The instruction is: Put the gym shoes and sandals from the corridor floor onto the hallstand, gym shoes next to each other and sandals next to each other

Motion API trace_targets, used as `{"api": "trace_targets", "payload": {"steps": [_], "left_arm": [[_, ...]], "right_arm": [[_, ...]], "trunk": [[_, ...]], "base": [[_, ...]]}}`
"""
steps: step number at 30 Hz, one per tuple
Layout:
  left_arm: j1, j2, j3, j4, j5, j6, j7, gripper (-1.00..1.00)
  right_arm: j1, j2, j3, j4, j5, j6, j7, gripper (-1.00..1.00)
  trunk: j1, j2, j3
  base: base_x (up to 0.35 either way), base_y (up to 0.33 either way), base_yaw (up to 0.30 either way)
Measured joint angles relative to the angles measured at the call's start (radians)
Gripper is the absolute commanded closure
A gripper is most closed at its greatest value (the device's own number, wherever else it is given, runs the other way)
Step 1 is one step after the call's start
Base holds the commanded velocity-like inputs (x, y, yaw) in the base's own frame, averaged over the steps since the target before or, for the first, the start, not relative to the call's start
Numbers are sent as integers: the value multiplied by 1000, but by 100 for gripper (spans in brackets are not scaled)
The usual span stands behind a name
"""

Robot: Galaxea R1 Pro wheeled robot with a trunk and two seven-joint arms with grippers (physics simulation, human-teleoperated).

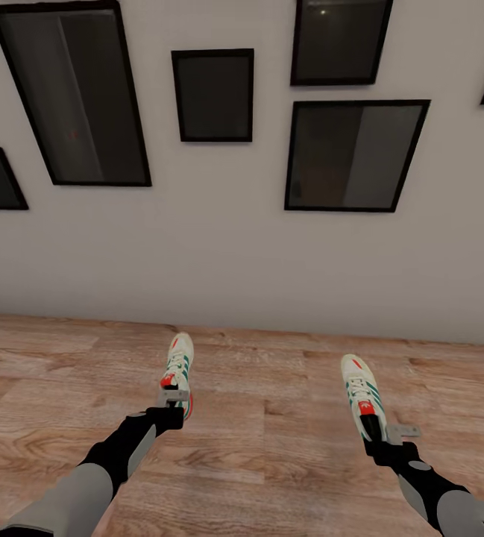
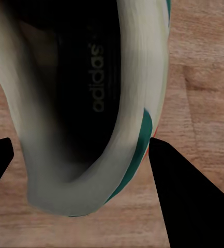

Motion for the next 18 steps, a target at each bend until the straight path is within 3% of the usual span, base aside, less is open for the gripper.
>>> {"api": "trace_targets", "payload": {"steps": [10,18], "left_arm": [[0,-1,0,0,0,0,0,100],[0,-1,-2,0,0,0,0,100]], "right_arm": [[0,0,0,0,0,0,0,100],[0,0,1,1,0,0,0,100]], "trunk": [[-4,2,39],[-4,2,39]], "base": [[0,0,0],[0,0,-28]]}}
